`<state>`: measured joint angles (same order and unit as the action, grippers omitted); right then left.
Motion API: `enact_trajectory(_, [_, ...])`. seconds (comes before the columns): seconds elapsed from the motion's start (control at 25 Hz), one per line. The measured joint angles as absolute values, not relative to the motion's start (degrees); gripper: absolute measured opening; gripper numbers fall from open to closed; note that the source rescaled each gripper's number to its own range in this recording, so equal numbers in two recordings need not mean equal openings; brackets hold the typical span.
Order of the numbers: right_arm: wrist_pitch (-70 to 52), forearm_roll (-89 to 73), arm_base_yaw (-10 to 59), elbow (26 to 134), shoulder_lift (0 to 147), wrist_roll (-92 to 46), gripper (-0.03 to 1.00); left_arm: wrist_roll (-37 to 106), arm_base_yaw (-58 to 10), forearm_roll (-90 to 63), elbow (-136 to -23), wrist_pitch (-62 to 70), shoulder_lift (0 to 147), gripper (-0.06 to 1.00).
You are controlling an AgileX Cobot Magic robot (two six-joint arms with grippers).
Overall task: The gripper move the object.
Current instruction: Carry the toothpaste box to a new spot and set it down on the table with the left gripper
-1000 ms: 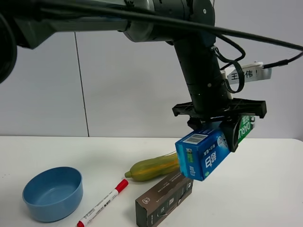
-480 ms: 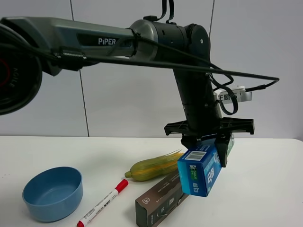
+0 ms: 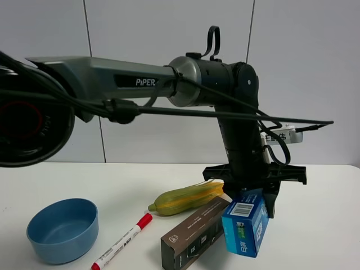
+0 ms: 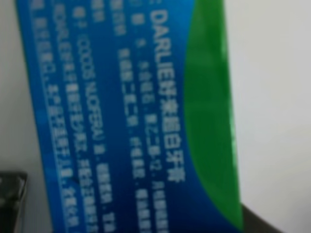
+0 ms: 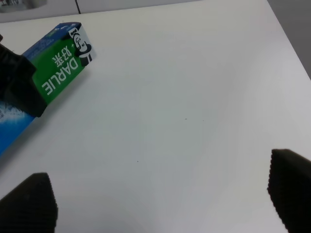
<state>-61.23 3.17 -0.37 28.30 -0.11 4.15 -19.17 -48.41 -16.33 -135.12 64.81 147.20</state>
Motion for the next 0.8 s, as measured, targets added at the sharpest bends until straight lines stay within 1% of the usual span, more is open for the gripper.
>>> enact_trajectory(0.28, [-61.23, 3.17, -0.37, 28.3, -0.11, 4.15, 1.0, -19.47, -48.59, -14.69, -135.12, 63.0, 150.07, 0.01])
enact_trajectory(0.56, [-61.23, 3.17, -0.37, 28.3, -0.11, 4.15, 1.0, -20.17, -48.77, -11.63, -135.12, 59.2, 150.2, 0.01])
enact_trajectory(0.8, [-61.23, 3.17, -0.37, 28.3, -0.11, 4.15, 1.0, -20.56, -48.77, -8.96, -135.12, 58.81, 150.2, 0.01])
